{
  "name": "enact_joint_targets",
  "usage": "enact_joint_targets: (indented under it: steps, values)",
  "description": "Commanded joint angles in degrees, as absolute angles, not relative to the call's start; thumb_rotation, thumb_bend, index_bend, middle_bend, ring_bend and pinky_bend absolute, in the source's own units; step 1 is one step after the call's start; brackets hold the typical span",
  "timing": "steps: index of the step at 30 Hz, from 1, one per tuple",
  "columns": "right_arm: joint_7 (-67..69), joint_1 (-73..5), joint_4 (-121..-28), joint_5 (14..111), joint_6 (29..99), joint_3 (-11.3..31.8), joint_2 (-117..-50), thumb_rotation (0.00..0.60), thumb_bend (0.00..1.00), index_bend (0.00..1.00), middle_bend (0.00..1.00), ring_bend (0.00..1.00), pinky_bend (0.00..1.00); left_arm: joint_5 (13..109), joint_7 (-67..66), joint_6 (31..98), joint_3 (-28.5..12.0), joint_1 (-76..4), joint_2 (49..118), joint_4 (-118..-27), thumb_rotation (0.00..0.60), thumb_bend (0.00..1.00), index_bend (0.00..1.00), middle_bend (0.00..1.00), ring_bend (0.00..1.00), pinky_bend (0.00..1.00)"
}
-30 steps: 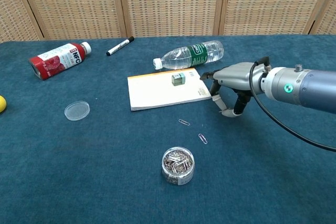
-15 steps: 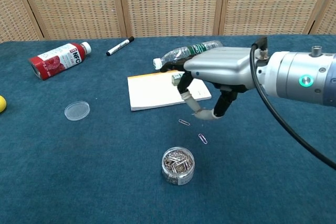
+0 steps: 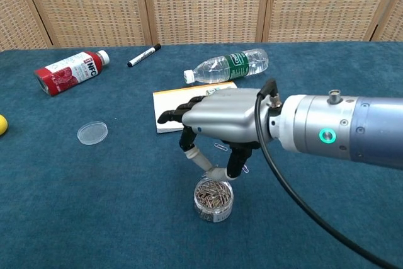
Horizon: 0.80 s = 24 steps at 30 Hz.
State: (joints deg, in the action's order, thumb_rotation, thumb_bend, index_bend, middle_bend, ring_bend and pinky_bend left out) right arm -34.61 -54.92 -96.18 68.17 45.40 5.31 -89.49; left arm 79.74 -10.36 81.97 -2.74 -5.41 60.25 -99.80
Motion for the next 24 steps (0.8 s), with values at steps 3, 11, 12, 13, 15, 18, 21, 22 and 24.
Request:
enact_joint_targets:
  steps: [3, 11, 12, 13, 15, 18, 21, 22, 24]
  values:
    - [-36.5, -55.6, -95.6, 66.8, 45.4, 4.3, -91.2, 0.6, 0.43, 0.65, 0.0, 0.0, 0.0, 79.6, -10.5, 81.7, -2.7, -5.6, 60.4, -99.6, 0.6, 0.0, 0.0, 0.0, 0.0, 0.0]
    - [-37.2, -55.8, -95.2, 65.7, 46.0, 3.8, -91.9, 0.6, 0.43, 0.65, 0.0, 0.0, 0.0, 79.9, -10.6, 81.9, -2.6, -5.5, 60.4, -99.8, 0.6, 0.0, 0.0, 0.0, 0.0, 0.0]
    - [-37.2, -55.8, -95.2, 65.6, 46.1, 3.8, -91.9, 0.6, 0.43, 0.65, 0.0, 0.0, 0.0, 79.9, -10.6, 82.0, -2.6, -5.5, 60.4, -99.8, 0.6, 0.0, 0.0, 0.0, 0.0, 0.0]
    - [-37.0, -55.7, -95.2, 65.6, 46.2, 3.8, -91.8, 0.6, 0.43, 0.65, 0.0, 0.0, 0.0, 79.9, -10.5, 82.0, -2.6, -5.5, 60.4, -99.8, 0.6, 0.0, 0.0, 0.0, 0.0, 0.0]
    - [-36.8, -55.8, -95.2, 65.5, 45.9, 3.5, -91.5, 0.6, 0.43, 0.63, 0.0, 0.0, 0.0, 79.9, -10.6, 81.8, -2.5, -5.6, 60.4, -99.7, 0.6, 0.0, 0.0, 0.0, 0.0, 0.0]
    - [-36.4, -56.1, -95.4, 65.5, 45.4, 3.5, -91.2, 0.6, 0.36, 0.47, 0.0, 0.0, 0.0, 80.0, -10.8, 81.7, -2.5, -5.6, 60.5, -99.7, 0.6, 0.0, 0.0, 0.0, 0.0, 0.0]
    - [-35.9, -56.1, -95.5, 65.7, 45.5, 3.5, -91.1, 0.6, 0.28, 0.34, 0.0, 0.0, 0.0, 80.0, -10.9, 81.9, -2.5, -5.6, 60.5, -99.8, 0.6, 0.0, 0.0, 0.0, 0.0, 0.0]
    - [-35.7, -56.1, -95.5, 65.9, 45.5, 3.5, -91.1, 0.6, 0.28, 0.33, 0.0, 0.0, 0.0, 79.9, -10.9, 81.9, -2.5, -5.6, 60.5, -99.8, 0.6, 0.0, 0.0, 0.0, 0.0, 0.0]
    - [-35.5, -56.1, -95.5, 65.9, 45.6, 3.5, -91.1, 0.6, 0.28, 0.33, 0.0, 0.0, 0.0, 79.8, -10.9, 81.9, -2.5, -5.6, 60.5, -99.7, 0.6, 0.0, 0.0, 0.0, 0.0, 0.0]
